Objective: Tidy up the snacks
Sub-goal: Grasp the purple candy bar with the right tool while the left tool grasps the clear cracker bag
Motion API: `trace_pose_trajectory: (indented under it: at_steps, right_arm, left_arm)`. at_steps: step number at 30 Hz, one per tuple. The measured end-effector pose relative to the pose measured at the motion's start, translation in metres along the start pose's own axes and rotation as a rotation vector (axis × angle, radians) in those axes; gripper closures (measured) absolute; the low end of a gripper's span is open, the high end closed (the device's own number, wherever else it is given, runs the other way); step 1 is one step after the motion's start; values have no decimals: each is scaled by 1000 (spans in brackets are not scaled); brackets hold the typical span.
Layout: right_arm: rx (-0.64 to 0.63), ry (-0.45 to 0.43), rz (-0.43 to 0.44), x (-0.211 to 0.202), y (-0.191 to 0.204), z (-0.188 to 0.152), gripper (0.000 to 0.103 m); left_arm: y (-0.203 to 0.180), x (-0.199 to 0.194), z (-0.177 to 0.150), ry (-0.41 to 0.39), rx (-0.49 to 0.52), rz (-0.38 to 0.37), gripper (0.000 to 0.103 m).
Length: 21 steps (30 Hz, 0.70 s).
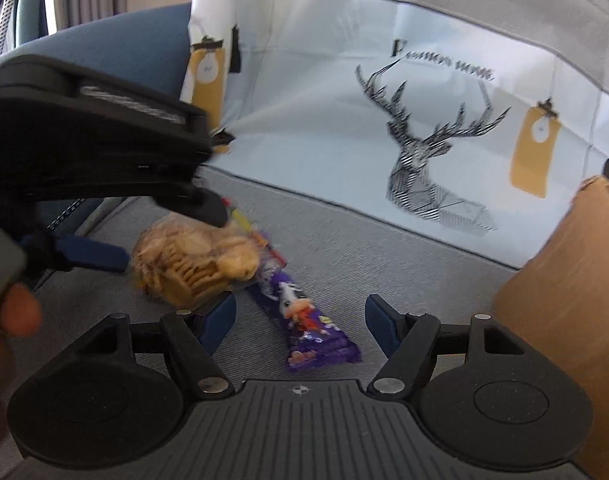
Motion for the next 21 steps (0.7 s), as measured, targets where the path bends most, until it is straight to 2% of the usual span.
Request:
trace_pose_trajectory:
  at_steps: [2,4,6,7,8,9,10,13,14,21]
  right_arm:
    - [-12,18,22,3,5,-3,47]
    - [-25,30,44,3,10,-6,70]
    - [-35,36,64,2,14,-7,81]
    - [-39,32,69,0,15,-7,82]
    - [-41,29,67,-2,15,-7,84]
    - [-41,28,70,-4,15,-7,86]
    - [-42,27,70,-6,15,-7,86]
    - [-32,21,67,-17,10,-7,87]
    - [-23,23,68,-22,8,-8,87]
    - [46,46,76,-67,2,-16,88]
  left_arm:
    - [-4,3,-1,1,27,-9,18]
    - [-9,4,-2,1,52,-17,18]
    - [-12,4,-3,1,80,-13,22]
    - [-13,2,-3,-4,94,-8,23]
    - [-15,0,-2,-13,104,-7,31]
    - [-18,-4,0,-27,108,-19,46]
    - [-20,-8,2,-33,108,-32,51]
    - [-17,-24,4,-46,95,-52,84]
    - [-15,-29,4,-47,90,-54,98]
    - [4,-67,-9,-42,67,-54,100]
Point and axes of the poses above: each gripper's, at about its wrist camera, not at the fingertips, and x roughly the way its jaws point, y to its left, z to its top, the point moved 8 cm from there along x, roughly the way its jaws point, and after that the axes turned 12 degrees about -y, right-handed, at the moved point
